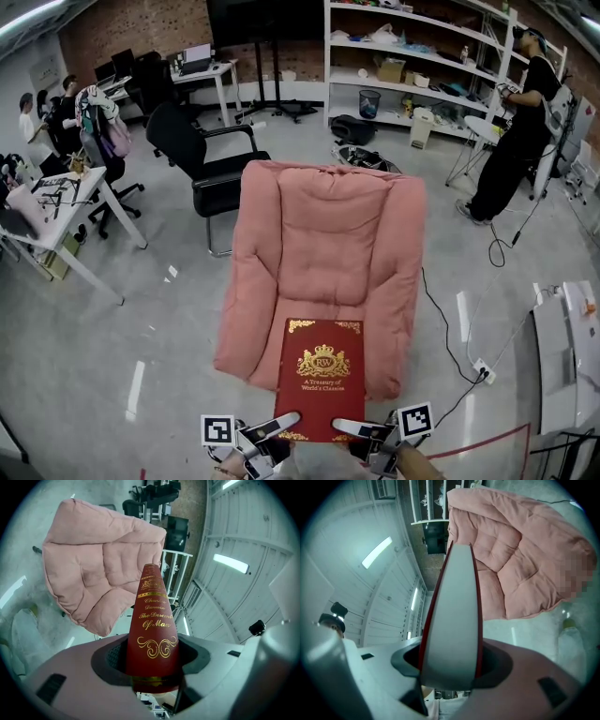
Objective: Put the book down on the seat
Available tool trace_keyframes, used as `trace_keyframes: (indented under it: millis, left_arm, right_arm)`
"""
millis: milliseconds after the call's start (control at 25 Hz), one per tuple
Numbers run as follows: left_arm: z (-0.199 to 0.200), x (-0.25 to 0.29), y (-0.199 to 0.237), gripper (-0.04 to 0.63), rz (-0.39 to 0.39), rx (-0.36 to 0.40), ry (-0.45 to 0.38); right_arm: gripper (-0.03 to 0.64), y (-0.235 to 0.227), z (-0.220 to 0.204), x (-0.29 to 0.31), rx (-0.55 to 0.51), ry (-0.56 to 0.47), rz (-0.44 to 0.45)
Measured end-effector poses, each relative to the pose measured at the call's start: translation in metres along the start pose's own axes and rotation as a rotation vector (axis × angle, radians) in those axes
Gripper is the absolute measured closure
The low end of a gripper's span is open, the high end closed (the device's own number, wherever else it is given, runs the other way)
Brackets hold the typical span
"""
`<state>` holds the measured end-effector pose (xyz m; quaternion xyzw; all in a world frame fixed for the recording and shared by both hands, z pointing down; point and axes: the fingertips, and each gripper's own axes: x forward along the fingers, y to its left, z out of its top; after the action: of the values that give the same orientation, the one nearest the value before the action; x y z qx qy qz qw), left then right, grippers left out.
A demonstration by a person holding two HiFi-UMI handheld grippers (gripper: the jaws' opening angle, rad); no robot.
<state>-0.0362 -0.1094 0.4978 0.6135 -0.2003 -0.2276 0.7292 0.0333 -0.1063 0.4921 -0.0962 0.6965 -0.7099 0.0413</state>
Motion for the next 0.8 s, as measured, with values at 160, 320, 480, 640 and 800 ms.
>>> trace_keyframes:
  millis: [160, 320, 480, 640, 800]
  left_arm:
    - [0.019, 0.013, 0.012, 0.35, 0.009, -0.024, -0.022]
    - [0.033, 0.025, 0.025, 0.35, 0.016, -0.025, -0.041]
    - [0.046, 0.032, 0.035, 0.35, 0.02, -0.046, -0.067]
    - [0.057, 0.031, 0.044, 0.35, 0.031, -0.069, -0.083]
    - [0.071, 0.035, 0.056, 0.35, 0.042, -0.062, -0.089]
  right_arm:
    - [0.357, -0.015, 0.022, 0.004, 0.021, 0.012, -0.008]
    - [0.357, -0.031, 0.039, 0.004, 0.044, 0.03, -0.028]
    - [0.357, -0.043, 0.052, 0.009, 0.055, 0.039, -0.031]
    - [0.357, -0.055, 0.059, 0.018, 0.071, 0.053, -0.046]
    - [0.357, -0.066, 0.07, 0.024, 0.085, 0.051, -0.042]
